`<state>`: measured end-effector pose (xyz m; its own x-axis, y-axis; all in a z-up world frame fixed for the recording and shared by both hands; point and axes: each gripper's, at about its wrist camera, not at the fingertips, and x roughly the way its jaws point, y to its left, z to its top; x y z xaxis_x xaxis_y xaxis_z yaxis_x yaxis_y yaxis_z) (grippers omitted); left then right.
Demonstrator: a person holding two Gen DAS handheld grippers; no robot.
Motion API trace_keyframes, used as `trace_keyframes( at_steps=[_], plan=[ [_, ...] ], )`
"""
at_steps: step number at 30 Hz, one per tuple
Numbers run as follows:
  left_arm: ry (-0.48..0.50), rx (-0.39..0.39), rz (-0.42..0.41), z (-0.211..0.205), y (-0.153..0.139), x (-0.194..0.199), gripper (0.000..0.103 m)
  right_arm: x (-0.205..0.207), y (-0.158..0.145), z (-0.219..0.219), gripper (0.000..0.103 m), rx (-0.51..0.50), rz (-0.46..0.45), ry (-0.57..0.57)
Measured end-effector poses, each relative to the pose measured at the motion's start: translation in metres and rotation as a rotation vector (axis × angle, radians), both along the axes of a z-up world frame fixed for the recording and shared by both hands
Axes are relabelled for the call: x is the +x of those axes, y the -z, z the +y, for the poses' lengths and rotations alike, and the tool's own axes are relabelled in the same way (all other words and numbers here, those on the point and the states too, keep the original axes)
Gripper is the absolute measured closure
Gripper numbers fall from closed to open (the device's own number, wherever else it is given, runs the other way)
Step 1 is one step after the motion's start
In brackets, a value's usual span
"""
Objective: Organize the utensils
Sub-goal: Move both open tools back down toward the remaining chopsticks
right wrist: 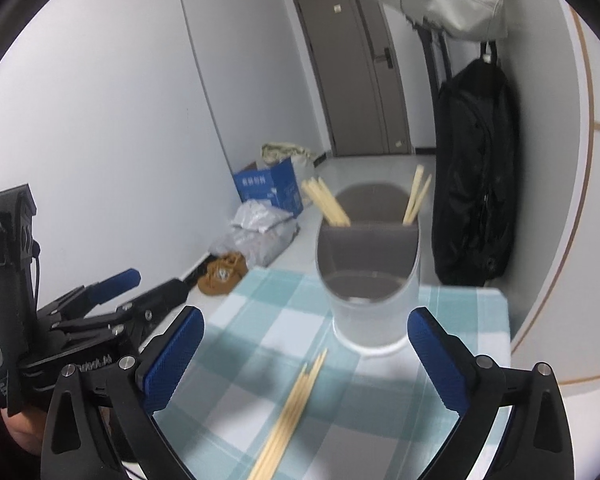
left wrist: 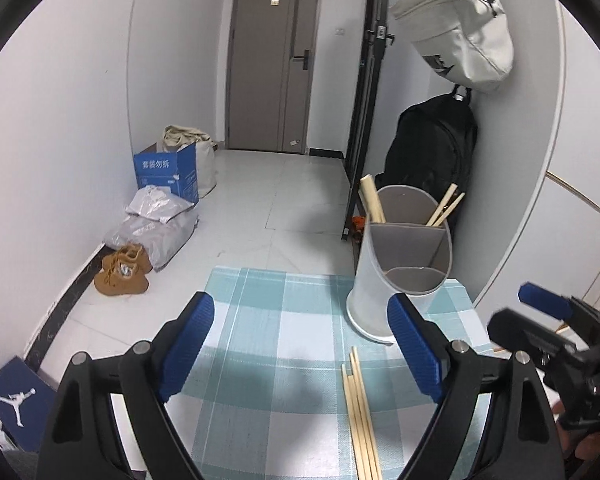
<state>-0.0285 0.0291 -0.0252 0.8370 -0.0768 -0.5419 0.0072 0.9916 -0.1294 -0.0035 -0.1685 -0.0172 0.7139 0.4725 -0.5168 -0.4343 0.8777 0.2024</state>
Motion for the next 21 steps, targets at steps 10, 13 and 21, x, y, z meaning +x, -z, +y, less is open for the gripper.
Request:
trace_keyframes(
  at_steps=[10,13,21],
  plan=[
    [-0.061,-0.059,0.074,0.034,0.016,0.014,0.018,0.017,0.032,0.015,0.002,-0.085,0.134,0.012],
    [-0.054,-0.066,0.11,0.04,0.02,0.018,0.018,0.027,0.047,0.022,0.011,-0.1,0.219,-0.008],
    [-0.067,-0.17,0.19,0.059,0.03,0.023,0.018,0.059,0.098,0.053,0.041,-0.186,0.464,-0.078]
  ],
)
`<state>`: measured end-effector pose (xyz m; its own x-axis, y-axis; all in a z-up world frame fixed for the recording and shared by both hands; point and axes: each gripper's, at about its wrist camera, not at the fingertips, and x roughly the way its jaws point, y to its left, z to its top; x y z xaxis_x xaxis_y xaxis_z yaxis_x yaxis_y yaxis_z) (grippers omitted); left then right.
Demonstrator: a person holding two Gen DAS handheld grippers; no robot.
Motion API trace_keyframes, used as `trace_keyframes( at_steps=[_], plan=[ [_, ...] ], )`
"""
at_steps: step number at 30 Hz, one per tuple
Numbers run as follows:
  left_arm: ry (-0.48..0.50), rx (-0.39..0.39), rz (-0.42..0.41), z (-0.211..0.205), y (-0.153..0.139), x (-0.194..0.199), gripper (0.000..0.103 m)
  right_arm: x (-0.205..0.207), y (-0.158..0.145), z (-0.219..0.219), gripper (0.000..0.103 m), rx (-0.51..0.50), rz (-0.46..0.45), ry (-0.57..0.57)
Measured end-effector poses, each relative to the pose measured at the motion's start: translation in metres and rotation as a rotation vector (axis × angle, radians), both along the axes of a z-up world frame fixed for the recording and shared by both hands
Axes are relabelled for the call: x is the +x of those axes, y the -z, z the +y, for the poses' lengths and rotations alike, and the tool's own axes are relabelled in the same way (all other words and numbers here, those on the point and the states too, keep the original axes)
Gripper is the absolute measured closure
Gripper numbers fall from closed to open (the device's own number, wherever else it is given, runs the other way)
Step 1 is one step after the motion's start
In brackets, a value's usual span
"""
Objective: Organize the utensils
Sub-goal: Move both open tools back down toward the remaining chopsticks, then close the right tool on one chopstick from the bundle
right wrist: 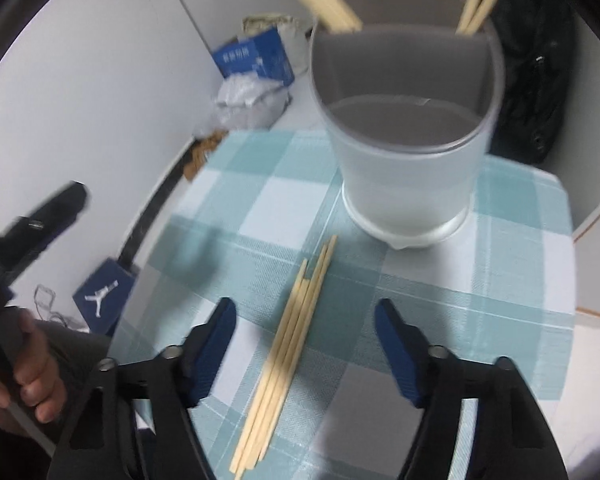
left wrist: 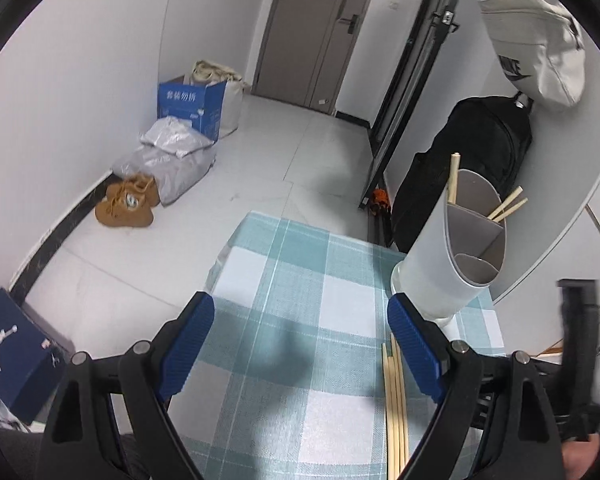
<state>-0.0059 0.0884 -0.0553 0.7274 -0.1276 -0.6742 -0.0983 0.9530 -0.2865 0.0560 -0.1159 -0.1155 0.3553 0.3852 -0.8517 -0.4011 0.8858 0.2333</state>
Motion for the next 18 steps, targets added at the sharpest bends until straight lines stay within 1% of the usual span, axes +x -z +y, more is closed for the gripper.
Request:
trace_keyframes(
  at_steps=[3,5,7,9,10,13,15,16,18],
  plan=[
    [0.002,-0.002,0.004,0.003,0.0,0.0,0.018,0.01,0.013,0.015,0.045,-0.063,0.012,-0.023],
    [-0.003,-0.01,0.002,0.008,-0.001,0.0,0.018,0.018,0.021,0.023,0.064,-0.112,0.026,-0.029],
    [-0.013,-0.028,0.014,0.013,0.001,0.0,0.018,0.026,0.029,0.028,0.072,-0.16,0.04,-0.011],
    [-0.014,-0.048,0.02,0.017,0.002,0.002,0.018,0.032,0.035,0.03,0.075,-0.188,0.054,0.001],
    [-0.019,-0.048,0.022,0.018,0.002,0.003,0.018,0.035,0.04,0.031,0.08,-0.211,0.062,0.008],
    [-0.025,-0.041,0.026,0.02,0.003,0.003,0.018,0.038,0.043,0.032,0.082,-0.224,0.064,0.012],
    [-0.027,-0.031,0.032,0.019,0.003,0.004,0.018,0.038,0.042,0.033,0.089,-0.251,0.056,0.014],
    [-0.026,-0.033,0.037,0.018,0.004,0.005,0.018,0.038,0.043,0.033,0.095,-0.264,0.061,0.016],
    [-0.026,-0.039,0.041,0.018,0.004,0.005,0.018,0.039,0.044,0.03,0.096,-0.266,0.074,0.025]
  ],
)
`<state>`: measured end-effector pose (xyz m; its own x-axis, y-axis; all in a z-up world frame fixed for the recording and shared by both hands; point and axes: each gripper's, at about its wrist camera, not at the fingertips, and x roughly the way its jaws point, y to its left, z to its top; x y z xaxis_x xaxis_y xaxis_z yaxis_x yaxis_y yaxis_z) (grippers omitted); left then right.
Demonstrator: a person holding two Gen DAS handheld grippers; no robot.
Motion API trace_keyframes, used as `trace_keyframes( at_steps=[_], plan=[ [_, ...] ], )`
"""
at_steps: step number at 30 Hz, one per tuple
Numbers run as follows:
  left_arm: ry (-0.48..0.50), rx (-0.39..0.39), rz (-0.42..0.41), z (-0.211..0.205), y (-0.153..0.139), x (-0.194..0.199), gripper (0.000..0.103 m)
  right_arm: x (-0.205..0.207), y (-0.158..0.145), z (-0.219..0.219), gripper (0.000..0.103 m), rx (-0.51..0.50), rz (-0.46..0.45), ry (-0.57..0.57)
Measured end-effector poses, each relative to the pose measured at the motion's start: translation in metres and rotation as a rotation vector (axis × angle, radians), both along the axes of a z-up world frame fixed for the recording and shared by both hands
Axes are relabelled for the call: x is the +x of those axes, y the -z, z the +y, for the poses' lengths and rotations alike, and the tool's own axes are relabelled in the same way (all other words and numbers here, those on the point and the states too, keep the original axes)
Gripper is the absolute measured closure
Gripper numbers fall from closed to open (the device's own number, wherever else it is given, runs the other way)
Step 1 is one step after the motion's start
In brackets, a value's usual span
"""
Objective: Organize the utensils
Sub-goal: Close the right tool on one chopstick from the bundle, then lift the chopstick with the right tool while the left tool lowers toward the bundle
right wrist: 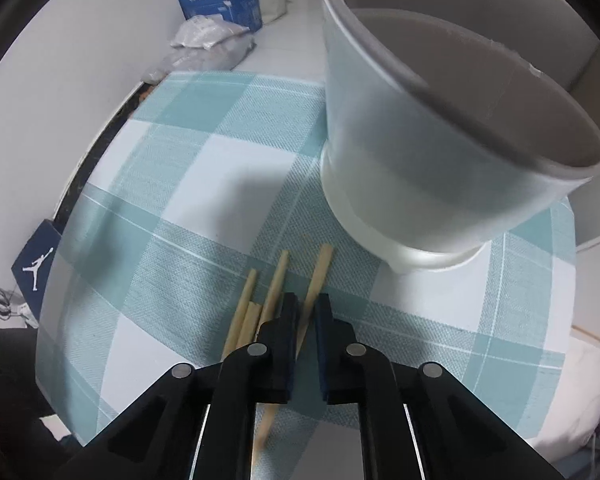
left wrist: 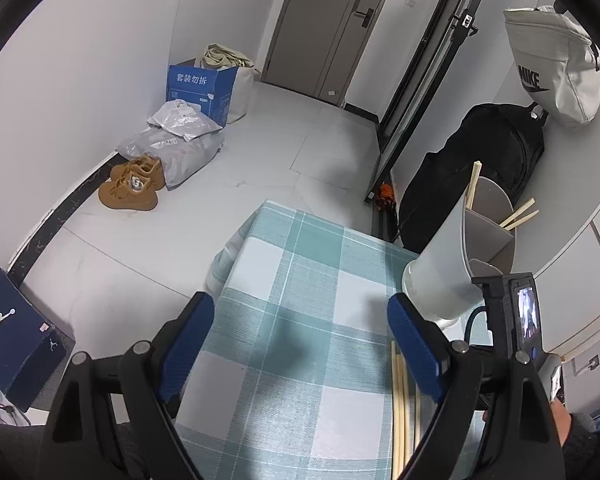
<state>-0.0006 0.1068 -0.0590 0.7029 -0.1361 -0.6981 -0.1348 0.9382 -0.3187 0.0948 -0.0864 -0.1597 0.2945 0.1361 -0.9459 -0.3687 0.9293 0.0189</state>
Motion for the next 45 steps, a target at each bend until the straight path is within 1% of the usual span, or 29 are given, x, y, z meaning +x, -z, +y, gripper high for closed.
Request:
trace_keyframes(
  at_steps=[5,9,13,18,20,26,28,31,32,35,38,43,45],
  plan=[
    [0.007,0.008,0.005,-0.002,0.0,0.001,0.018,0.001,0.0,-0.002,0.096,-0.004,0.011,0.005],
    [0.011,0.009,0.007,-0.002,0.0,0.001,0.018,0.006,0.001,0.008,0.095,-0.025,0.003,0.002],
    [0.009,0.014,0.012,-0.001,0.0,0.0,0.018,0.011,0.003,0.015,0.094,-0.024,-0.015,0.012],
    [0.006,0.027,0.025,-0.001,0.002,0.002,0.018,0.005,0.001,0.012,0.097,0.001,-0.039,0.025],
    [0.004,0.041,0.032,-0.002,0.003,0.002,0.018,0.004,-0.003,0.005,0.098,0.044,-0.04,0.033],
    [0.018,0.078,0.04,-0.014,0.006,0.005,0.018,-0.01,-0.033,-0.021,0.098,0.187,-0.11,0.056],
    [0.024,0.093,0.062,-0.019,0.01,0.008,0.018,-0.016,-0.042,-0.037,0.098,0.248,-0.121,0.068],
    [0.048,0.089,0.094,-0.028,0.017,0.013,0.018,-0.025,-0.056,-0.058,0.098,0.342,-0.132,0.095],
    [0.06,0.087,0.108,-0.032,0.02,0.015,0.018,-0.029,-0.061,-0.067,0.098,0.391,-0.137,0.1],
    [0.089,0.101,0.129,-0.043,0.024,0.017,0.018,-0.04,-0.074,-0.079,0.098,0.464,-0.171,0.106],
    [0.114,0.145,0.163,-0.056,0.032,0.02,0.018,-0.044,-0.083,-0.098,0.098,0.525,-0.191,0.136],
    [0.169,0.149,0.228,-0.076,0.046,0.021,0.018,-0.048,-0.085,-0.116,0.098,0.623,-0.196,0.197],
    [0.177,0.19,0.259,-0.085,0.053,0.022,0.018,-0.049,-0.086,-0.123,0.098,0.643,-0.196,0.21]
  ],
)
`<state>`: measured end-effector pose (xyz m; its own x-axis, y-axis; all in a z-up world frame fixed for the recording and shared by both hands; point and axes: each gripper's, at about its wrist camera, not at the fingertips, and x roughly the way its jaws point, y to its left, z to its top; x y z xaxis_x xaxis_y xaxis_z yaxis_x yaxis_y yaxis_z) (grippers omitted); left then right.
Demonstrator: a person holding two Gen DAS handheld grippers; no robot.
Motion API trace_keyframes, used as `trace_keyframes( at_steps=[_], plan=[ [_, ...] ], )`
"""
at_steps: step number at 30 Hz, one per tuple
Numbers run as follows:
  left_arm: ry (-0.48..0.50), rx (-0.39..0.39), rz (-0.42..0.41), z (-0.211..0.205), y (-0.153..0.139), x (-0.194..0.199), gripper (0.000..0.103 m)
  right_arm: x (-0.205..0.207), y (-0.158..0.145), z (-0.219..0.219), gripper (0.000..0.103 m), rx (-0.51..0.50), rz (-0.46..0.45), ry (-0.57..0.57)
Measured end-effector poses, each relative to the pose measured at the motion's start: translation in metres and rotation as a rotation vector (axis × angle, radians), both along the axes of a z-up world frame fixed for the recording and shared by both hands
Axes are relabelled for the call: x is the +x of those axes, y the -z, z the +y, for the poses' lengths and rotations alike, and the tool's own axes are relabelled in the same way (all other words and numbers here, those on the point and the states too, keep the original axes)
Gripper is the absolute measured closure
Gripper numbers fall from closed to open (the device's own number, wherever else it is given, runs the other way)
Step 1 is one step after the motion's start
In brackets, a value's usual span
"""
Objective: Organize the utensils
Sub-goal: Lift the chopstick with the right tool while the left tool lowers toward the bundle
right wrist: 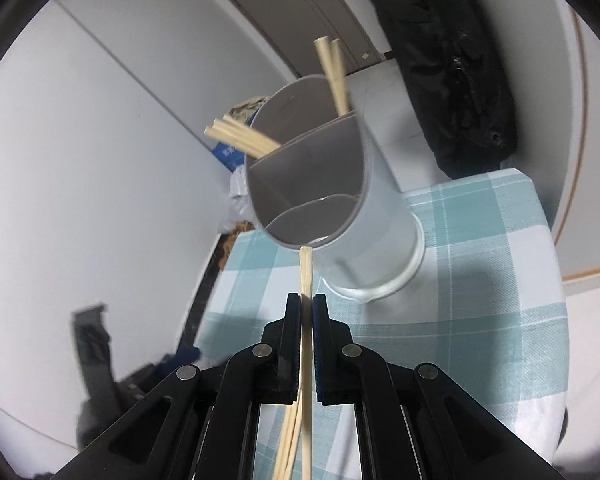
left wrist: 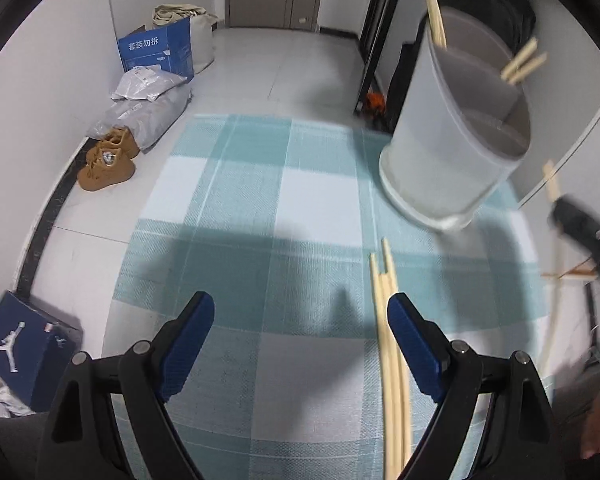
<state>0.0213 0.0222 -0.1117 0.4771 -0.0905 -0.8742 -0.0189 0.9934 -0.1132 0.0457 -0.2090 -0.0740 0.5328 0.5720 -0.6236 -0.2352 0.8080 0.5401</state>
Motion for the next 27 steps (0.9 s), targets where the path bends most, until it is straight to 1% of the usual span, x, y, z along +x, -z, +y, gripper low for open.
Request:
trace_keyframes(
  at_steps=[2,5,8,9,11,14,17,21,24,27],
  plan=[
    [0.011,0.013,0.02,-0.006,0.004,0.0,0.018,-0.002,-0.002,-0.009,0.098,0.03,-0.001,0.011],
    [0.026,0.052,0.043,-0.017,0.011,0.0,0.018,-0.005,-0.005,-0.021,0.098,0.063,-0.007,0.027],
    [0.033,0.084,0.06,-0.023,0.015,-0.002,0.018,-0.009,-0.005,-0.029,0.098,0.072,-0.013,0.048],
    [0.031,0.109,0.066,-0.025,0.017,-0.002,0.018,-0.01,-0.006,-0.031,0.098,0.069,-0.013,0.055],
    [0.026,0.133,0.072,-0.027,0.019,-0.002,0.018,-0.012,-0.004,-0.032,0.098,0.049,-0.009,0.063],
    [0.012,0.14,0.076,-0.025,0.02,-0.003,0.018,-0.012,-0.002,-0.035,0.098,0.042,-0.003,0.062],
    [0.003,0.144,0.067,-0.023,0.02,-0.004,0.018,-0.012,-0.003,-0.035,0.098,0.039,-0.017,0.046],
    [0.016,0.143,0.082,-0.026,0.024,-0.004,0.018,-0.012,-0.007,-0.033,0.098,0.052,-0.03,0.037],
    [0.021,0.107,0.077,-0.028,0.022,-0.002,0.018,-0.012,-0.007,-0.032,0.098,0.046,-0.038,0.037],
    [0.046,0.126,0.061,-0.034,0.022,-0.002,0.018,-0.014,-0.01,-0.03,0.098,0.039,-0.047,0.034]
  ],
)
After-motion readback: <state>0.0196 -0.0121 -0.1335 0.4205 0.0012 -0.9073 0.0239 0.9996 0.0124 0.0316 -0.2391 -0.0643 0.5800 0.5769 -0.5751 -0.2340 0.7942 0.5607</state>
